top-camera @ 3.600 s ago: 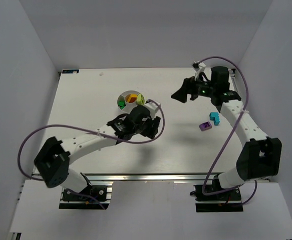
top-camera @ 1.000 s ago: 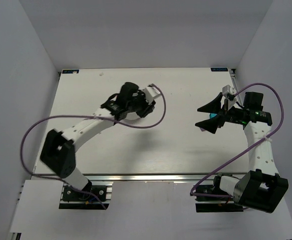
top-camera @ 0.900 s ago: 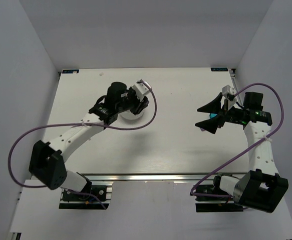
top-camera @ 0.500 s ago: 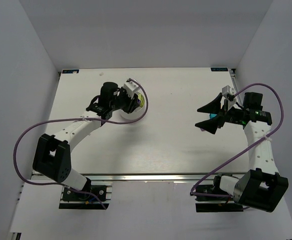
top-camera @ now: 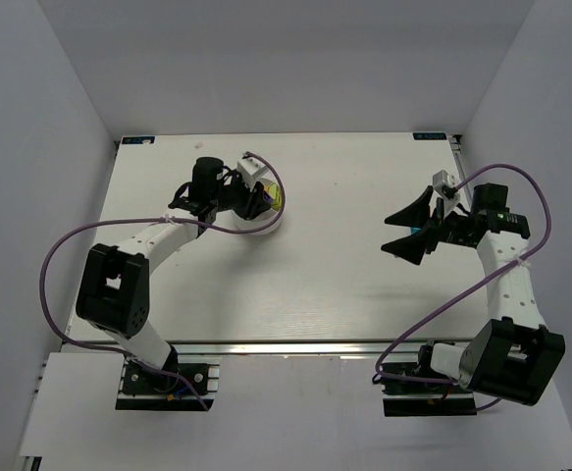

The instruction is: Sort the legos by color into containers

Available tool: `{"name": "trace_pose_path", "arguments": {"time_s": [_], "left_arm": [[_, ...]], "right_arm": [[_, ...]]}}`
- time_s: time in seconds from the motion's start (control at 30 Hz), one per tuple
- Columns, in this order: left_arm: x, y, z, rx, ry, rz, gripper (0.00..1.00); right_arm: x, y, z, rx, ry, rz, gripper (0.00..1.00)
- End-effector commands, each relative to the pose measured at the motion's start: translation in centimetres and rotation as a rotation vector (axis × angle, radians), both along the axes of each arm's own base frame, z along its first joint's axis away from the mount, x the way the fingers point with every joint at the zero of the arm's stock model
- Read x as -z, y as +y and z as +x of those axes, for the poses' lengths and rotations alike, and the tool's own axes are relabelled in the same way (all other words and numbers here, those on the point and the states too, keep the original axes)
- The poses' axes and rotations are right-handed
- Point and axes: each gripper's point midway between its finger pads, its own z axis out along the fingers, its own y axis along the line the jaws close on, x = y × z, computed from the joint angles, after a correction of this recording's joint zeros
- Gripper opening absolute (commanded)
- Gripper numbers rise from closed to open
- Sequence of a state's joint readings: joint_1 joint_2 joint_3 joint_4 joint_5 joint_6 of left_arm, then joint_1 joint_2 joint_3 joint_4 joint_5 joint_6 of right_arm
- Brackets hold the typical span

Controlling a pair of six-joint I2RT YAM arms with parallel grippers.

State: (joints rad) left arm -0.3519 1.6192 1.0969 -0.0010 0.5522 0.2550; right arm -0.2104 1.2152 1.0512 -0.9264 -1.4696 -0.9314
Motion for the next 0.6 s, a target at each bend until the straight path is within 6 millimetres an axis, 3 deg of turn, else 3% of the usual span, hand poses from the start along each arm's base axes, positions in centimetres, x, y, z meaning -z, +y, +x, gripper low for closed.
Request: {"name": "trace_pose_path", "arguments": {"time_s": [0.0,0.3,0.57], "left_arm": [[-1.8,-0.5,0.0,0.051,-0.050,-0.026,0.16],[0.0,0.4,1.0,0.013,-0.044,0.016,0.22],[0.3,0.8,1.7,-0.015,-0.059,0.039,0.24]], "right_arm": [[-2.2,0.2,-0.3,-0.027,-0.057,0.069,0.89],[-2.3,0.3,-0.4,-0.018,-0.061,0.072,0.89],[-2.0,0.3,-0.3,-0.014,-0.054,0.070,0.89]]}}
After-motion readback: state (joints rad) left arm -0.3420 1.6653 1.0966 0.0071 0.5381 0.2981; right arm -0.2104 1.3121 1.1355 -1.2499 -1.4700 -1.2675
